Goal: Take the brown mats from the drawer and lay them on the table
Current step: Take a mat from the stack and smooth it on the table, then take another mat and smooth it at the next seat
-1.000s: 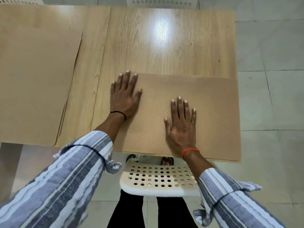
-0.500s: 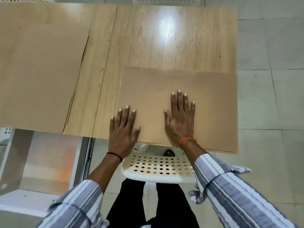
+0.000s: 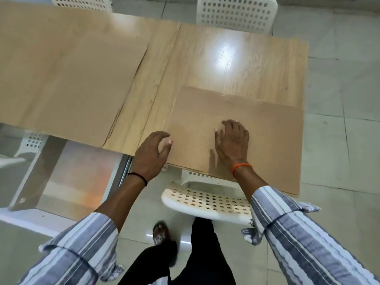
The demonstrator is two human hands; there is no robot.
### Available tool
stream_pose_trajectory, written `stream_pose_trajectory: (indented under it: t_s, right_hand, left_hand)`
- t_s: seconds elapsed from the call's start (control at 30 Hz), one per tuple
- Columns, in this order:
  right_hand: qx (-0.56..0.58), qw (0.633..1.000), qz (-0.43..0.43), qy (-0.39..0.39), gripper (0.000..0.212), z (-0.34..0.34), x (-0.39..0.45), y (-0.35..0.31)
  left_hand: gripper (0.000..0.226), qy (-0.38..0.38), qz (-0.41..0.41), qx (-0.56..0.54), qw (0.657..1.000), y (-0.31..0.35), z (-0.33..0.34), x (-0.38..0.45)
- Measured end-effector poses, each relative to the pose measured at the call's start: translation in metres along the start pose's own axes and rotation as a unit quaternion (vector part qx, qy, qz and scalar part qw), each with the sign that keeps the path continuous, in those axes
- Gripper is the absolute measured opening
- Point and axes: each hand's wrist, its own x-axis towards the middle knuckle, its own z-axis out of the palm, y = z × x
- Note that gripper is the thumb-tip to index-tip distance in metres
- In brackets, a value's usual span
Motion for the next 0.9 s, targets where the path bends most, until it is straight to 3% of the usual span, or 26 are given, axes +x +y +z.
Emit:
stream_pose_trajectory:
  t_s: [0.13, 0.3, 0.47, 0.67, 0.9]
  right_hand:
    - [0.121, 0.992, -0.030, -0.010, 0.025, -0.017, -0.013, -0.065]
    - [0.189, 0.978, -0.065, -0.062, 0.021, -0.005, -0.047, -0.150]
    - [0.190, 0.972, -0.092, -0.103, 0.020, 0.026, -0.101, -0.232]
    - [0.181, 0.976, -0.065, -0.100, 0.021, 0.048, -0.159, -0.320]
    - [0.181, 0.979, -0.029, -0.090, 0.022, 0.058, -0.162, -0.366]
  left_hand:
    - [0.022, 0.025, -0.066, -0.101, 0.992, -0.006, -0.034, -0.009]
    - [0.025, 0.045, -0.078, -0.157, 0.983, -0.045, -0.087, -0.037]
    - [0.027, 0.072, -0.065, -0.159, 0.983, -0.114, -0.151, -0.081]
    - [0.035, 0.024, -0.066, -0.187, 0.980, -0.186, -0.224, -0.121]
    - [0.021, 0.002, -0.030, -0.184, 0.982, -0.218, -0.260, -0.102]
